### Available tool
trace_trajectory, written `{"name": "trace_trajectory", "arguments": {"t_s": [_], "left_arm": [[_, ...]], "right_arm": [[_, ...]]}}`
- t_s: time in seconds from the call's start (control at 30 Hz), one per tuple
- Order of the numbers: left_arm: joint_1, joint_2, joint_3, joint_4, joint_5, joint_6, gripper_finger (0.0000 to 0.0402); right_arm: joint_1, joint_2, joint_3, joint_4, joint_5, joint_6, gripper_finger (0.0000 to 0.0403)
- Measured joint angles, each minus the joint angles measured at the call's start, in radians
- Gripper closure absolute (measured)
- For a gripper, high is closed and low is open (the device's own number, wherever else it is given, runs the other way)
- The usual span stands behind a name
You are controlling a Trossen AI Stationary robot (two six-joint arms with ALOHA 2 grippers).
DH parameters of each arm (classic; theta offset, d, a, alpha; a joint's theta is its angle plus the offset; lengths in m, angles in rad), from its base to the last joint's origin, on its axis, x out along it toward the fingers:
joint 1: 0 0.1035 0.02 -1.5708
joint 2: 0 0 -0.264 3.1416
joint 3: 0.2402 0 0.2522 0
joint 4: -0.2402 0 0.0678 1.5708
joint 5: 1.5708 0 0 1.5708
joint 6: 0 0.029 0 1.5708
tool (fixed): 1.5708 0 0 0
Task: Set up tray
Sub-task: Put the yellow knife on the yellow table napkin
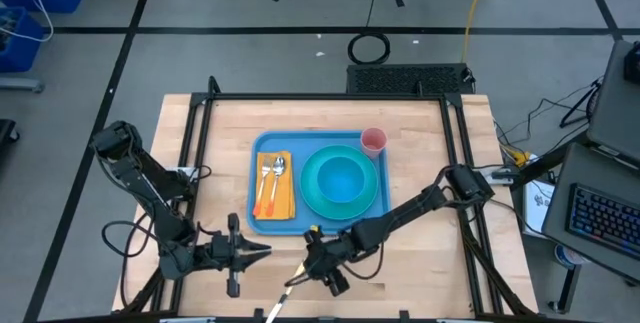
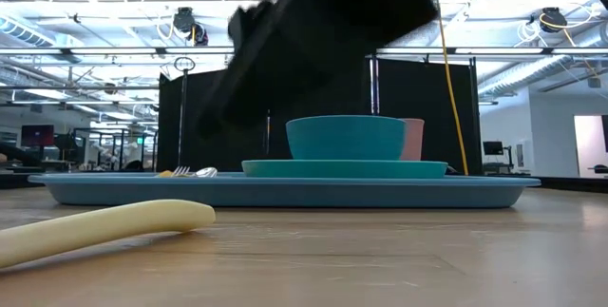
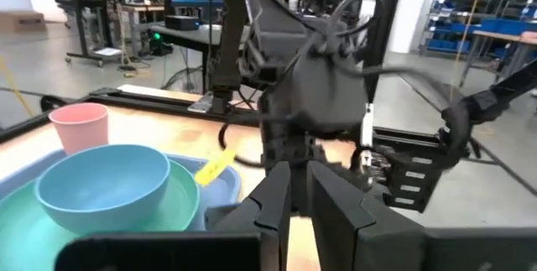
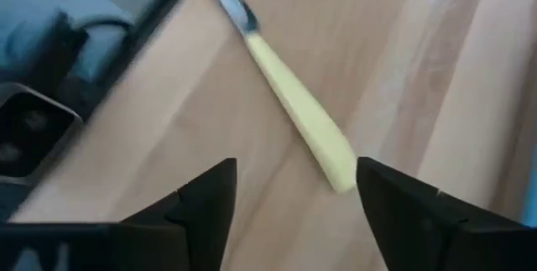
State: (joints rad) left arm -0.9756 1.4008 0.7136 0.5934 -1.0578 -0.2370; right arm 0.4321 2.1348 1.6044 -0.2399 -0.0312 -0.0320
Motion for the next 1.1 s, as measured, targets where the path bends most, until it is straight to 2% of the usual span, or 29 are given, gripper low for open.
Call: {"name": "trace_trajectory", "arguments": {"t_s": [0.37, 0.6, 1.1], "left_arm": [[0.000, 0.000, 0.000, 0.001, -0.025, 0.065, 0.0355], [0.000, 0.000, 0.000, 0.002, -0.026, 0.101, 0.0355], [0.000, 0.000, 0.001, 0.001, -0.025, 0.108, 0.0355]], "right_arm": [[-0.053, 0.001, -0.062, 0.108, -0.089, -0.079, 0.0160], [-0.065, 0.058, -0.061, 0.177, -0.128, -0.120, 0.0160], [-0.077, 0.096, -0.061, 0.239, -0.157, -0.139, 0.0162]]}}
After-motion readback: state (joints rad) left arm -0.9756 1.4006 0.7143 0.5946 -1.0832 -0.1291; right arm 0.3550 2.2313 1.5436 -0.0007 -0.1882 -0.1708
